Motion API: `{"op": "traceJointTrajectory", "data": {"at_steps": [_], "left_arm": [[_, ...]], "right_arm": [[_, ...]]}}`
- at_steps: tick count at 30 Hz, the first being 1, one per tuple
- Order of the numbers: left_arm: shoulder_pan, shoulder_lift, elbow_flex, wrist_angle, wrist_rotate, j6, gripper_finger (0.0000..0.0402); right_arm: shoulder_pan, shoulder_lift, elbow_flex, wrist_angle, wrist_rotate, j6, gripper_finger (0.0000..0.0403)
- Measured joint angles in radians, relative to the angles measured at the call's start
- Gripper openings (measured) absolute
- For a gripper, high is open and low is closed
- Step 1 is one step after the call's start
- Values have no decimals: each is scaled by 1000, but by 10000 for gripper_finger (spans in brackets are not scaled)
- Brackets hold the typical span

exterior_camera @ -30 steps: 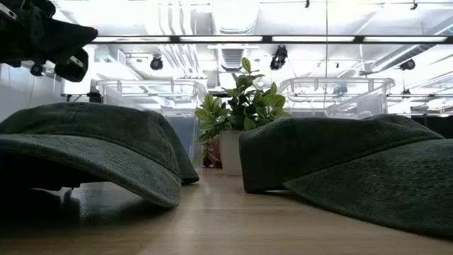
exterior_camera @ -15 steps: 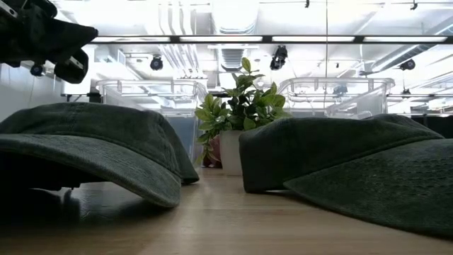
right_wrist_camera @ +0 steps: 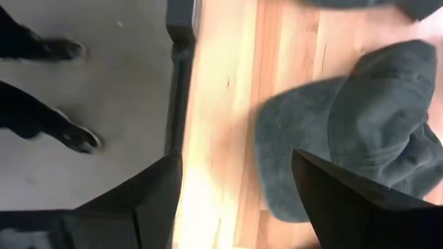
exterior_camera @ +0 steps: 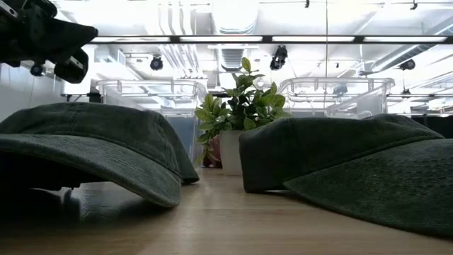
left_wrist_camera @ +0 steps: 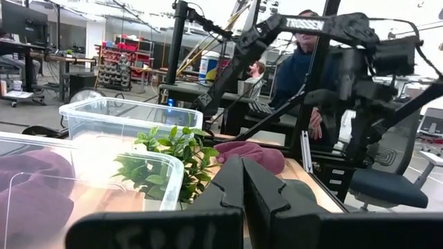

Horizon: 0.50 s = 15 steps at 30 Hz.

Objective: Pick & Place hat
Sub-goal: Put the right black cap into the right transparent bin

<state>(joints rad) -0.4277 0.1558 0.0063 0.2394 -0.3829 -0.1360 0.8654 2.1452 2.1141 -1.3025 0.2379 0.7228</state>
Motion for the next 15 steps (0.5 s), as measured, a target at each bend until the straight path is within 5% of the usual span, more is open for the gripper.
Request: {"op": "traceJointTrajectory", "data": {"at_steps": [15], "left_arm": [[0, 0, 0, 0, 0, 1, 0]], "right_arm": [[17, 235, 117, -139, -4, 45, 235]]}}
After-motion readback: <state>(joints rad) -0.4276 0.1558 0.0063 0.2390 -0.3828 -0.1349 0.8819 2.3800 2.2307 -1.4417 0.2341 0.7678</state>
